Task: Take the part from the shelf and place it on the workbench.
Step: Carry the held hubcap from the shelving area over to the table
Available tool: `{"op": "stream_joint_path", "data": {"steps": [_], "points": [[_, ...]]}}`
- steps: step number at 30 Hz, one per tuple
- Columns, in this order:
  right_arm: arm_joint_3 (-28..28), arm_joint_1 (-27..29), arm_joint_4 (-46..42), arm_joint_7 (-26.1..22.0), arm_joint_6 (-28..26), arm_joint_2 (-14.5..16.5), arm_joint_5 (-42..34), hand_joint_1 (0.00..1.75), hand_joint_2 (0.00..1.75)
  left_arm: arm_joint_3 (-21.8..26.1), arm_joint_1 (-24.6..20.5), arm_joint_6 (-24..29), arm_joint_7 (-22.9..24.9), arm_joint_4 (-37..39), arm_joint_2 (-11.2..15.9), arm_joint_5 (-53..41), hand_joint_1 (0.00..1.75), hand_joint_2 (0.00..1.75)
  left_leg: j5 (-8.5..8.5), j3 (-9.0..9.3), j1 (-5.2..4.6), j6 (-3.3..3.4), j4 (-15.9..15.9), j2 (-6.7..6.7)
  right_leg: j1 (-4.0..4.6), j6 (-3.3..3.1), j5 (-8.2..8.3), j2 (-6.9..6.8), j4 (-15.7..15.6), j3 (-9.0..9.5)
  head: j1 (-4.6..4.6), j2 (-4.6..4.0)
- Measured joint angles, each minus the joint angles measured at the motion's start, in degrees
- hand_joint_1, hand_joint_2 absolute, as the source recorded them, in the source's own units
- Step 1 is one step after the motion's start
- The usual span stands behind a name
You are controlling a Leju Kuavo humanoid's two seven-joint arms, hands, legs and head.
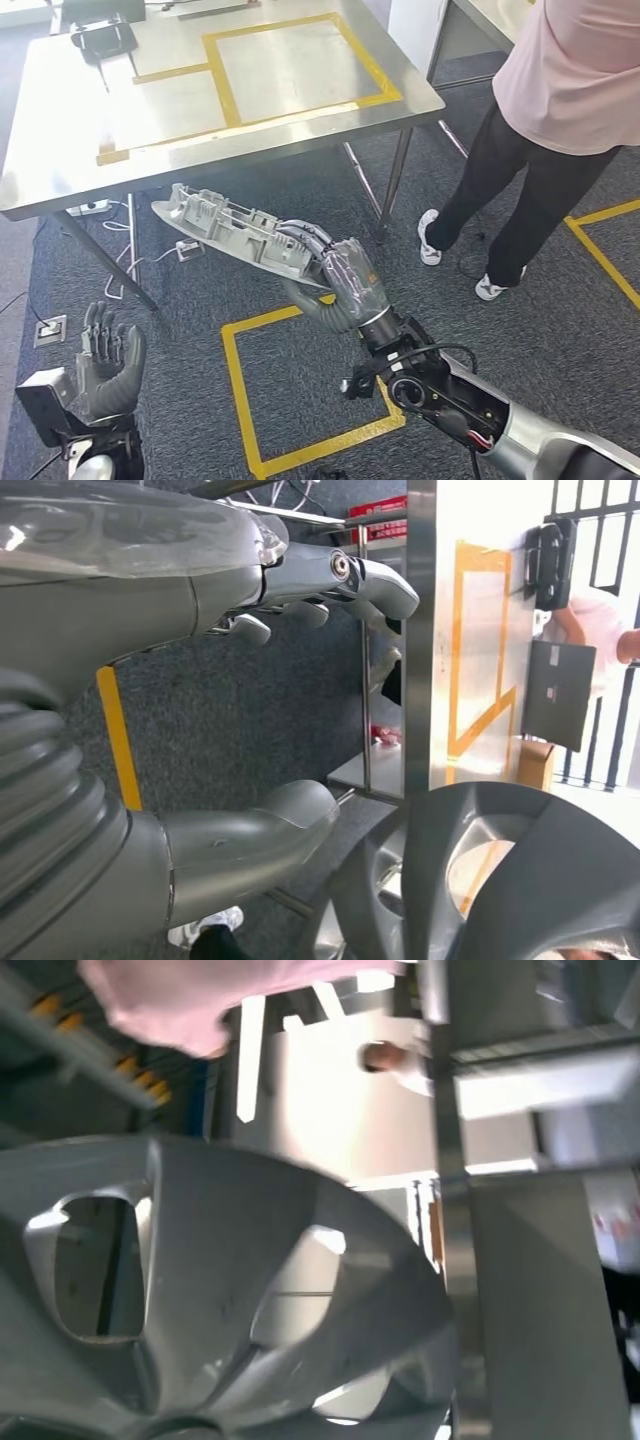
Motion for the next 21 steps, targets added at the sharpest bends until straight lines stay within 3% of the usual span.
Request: {"op": "stream_joint_path", "data": {"steps": [2, 3, 4, 5, 8, 9, 10, 14, 21], "points": [[0.0, 0.0, 0.0, 0.0, 0.0, 0.0, 0.1, 1.75, 1.75, 0.0, 0.0, 0.0, 0.0, 0.0, 0.0, 0.0, 0.00, 1.75, -4.55, -4.04, 0.23, -0.47, 3.9, 0.16, 0.01, -0.09, -0.79, 0.07, 0.0, 0.44, 0.01, 0.00], [0.0, 0.0, 0.0, 0.0, 0.0, 0.0, 0.1, 1.75, 1.75, 0.0, 0.0, 0.0, 0.0, 0.0, 0.0, 0.0, 0.00, 1.75, -5.96, -5.16, 0.32, -0.57, 4.3, 0.21, 0.02, -0.08, -1.08, 0.12, 0.1, 0.63, 0.00, 0.00], [0.0, 0.0, 0.0, 0.0, 0.0, 0.0, 0.1, 1.75, 1.75, 0.0, 0.0, 0.0, 0.0, 0.0, 0.0, 0.0, 0.00, 1.75, -5.84, -5.65, 0.37, -0.57, 3.5, 0.26, 0.02, -0.04, -1.35, 0.17, 0.2, 0.82, -0.01, 0.00], [0.0, 0.0, 0.0, 0.0, 0.0, 0.0, 0.1, 1.75, 1.75, 0.0, 0.0, 0.0, 0.0, 0.0, 0.0, 0.0, 0.00, 1.75, -4.14, -5.46, 0.39, -0.50, 1.3, 0.31, 0.02, 0.02, -1.60, 0.21, 0.3, 1.03, -0.01, 0.00], [0.0, 0.0, 0.0, 0.0, 0.0, 0.0, 0.1, 1.75, 1.75, 0.0, -0.1, 0.0, 0.0, 0.0, 0.0, 0.0, 0.00, 1.75, 4.54, -3.07, 0.26, 0.10, -9.2, 0.51, 0.01, 0.43, -2.26, 0.32, 0.5, 1.77, 0.04, 0.00], [0.0, 0.0, 0.0, 0.0, 0.0, 0.0, 0.1, 1.75, 1.75, 0.0, -0.1, 0.0, 0.0, 0.0, 0.0, 0.0, 0.00, 1.75, 6.13, -2.56, 0.05, 0.44, -11.3, 0.56, -0.02, 0.69, -2.31, 0.35, 0.4, 1.92, 0.09, 0.00], [0.0, 0.0, 0.1, 0.0, 0.0, 0.0, 0.1, 1.75, 1.75, 0.0, -0.2, 0.0, 0.0, 0.0, 0.0, 0.0, 0.00, 1.75, 6.78, -2.43, -0.17, 0.81, -12.1, 0.58, -0.06, 1.00, -2.37, 0.37, 0.3, 2.01, 0.11, 0.00], [0.0, 0.1, 0.1, 0.0, 0.0, 0.0, 0.1, 1.75, 1.75, 0.0, -0.2, 0.0, 0.0, 0.0, 0.1, 0.0, 0.00, 1.75, 7.21, -1.77, -0.34, 0.86, -12.5, 0.47, 0.01, 1.05, -3.78, 0.25, 0.3, 2.59, 0.26, 0.00], [0.0, 0.1, 0.1, 0.0, 0.0, 0.0, 0.1, 1.75, 1.75, 0.0, -0.2, 0.0, 0.0, 0.0, 0.0, 0.0, 0.00, 1.75, 7.09, -1.42, -0.45, 1.33, -12.4, 0.45, -0.11, 1.85, -2.98, 0.22, -0.1, 3.17, 0.26, 0.00]]}}
